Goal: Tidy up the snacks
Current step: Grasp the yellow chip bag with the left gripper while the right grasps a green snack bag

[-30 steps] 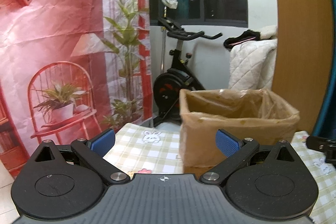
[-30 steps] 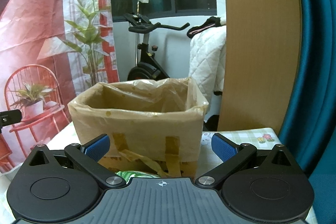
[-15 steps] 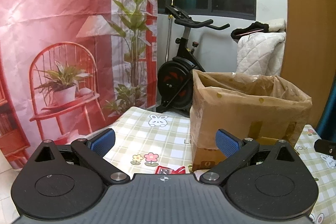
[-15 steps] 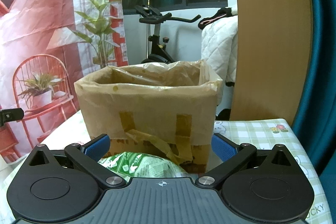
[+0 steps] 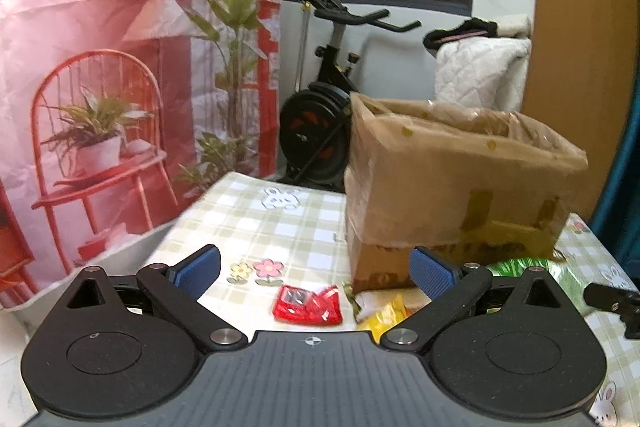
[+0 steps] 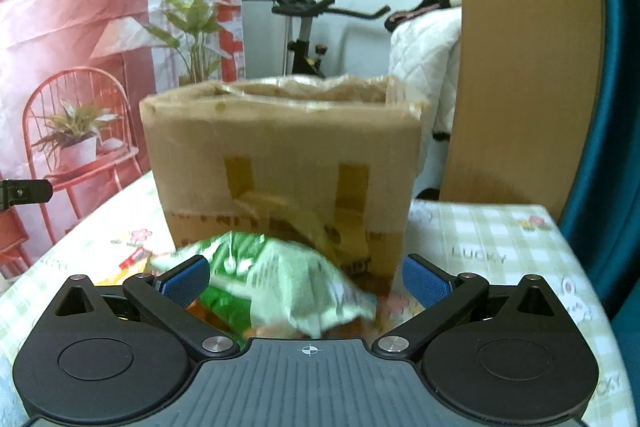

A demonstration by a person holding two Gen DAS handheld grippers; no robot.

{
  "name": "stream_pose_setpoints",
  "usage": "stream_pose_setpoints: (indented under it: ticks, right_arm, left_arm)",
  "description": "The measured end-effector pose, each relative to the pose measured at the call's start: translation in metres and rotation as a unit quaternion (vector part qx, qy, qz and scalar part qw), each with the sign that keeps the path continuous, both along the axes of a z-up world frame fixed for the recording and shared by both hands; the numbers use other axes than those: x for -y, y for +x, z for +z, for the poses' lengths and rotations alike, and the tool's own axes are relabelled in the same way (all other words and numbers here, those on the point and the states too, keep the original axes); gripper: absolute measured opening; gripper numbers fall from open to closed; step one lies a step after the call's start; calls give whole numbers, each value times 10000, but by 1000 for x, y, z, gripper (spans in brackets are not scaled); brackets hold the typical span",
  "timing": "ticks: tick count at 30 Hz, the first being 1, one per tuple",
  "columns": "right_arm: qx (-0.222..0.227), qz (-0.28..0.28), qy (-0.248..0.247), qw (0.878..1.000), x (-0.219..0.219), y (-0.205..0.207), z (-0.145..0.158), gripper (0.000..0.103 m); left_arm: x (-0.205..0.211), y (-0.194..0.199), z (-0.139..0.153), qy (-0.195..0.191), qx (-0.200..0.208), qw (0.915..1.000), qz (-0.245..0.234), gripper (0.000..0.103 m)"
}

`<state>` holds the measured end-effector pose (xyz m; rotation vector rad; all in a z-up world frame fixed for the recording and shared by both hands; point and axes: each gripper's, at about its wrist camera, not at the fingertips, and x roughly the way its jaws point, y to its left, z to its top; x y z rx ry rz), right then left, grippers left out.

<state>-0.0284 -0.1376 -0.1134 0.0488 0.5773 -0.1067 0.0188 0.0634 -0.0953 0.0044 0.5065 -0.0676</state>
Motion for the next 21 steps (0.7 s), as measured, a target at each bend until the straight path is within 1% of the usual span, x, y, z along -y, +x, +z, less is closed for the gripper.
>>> stream_pose_setpoints:
  ticks: [3,5,11,16,21]
  right_arm:
    - [-219,32,66,9997,-1,-4,-15,102]
    - [-382,105,126,9991,-3,-6,-27,102]
    - [-716,233,183,9970,-17,-13,-60,102]
    - [-947,164,231,9951,-22,-10,-75,102]
    - [-1084,193,298,9935,-19,-6,-86,101]
  left_arm:
    - [1,0,-10,-21,-108,9999,-98,100]
    - [2,1,-17,-32,-194,9997,-160,97]
    - [-3,5,-34,-164,-416,9987,-245,97]
    - [3,10,-48,-305,-706,9961,-437,97]
    - [21,23,-68,-88,-935,9933,-671,97]
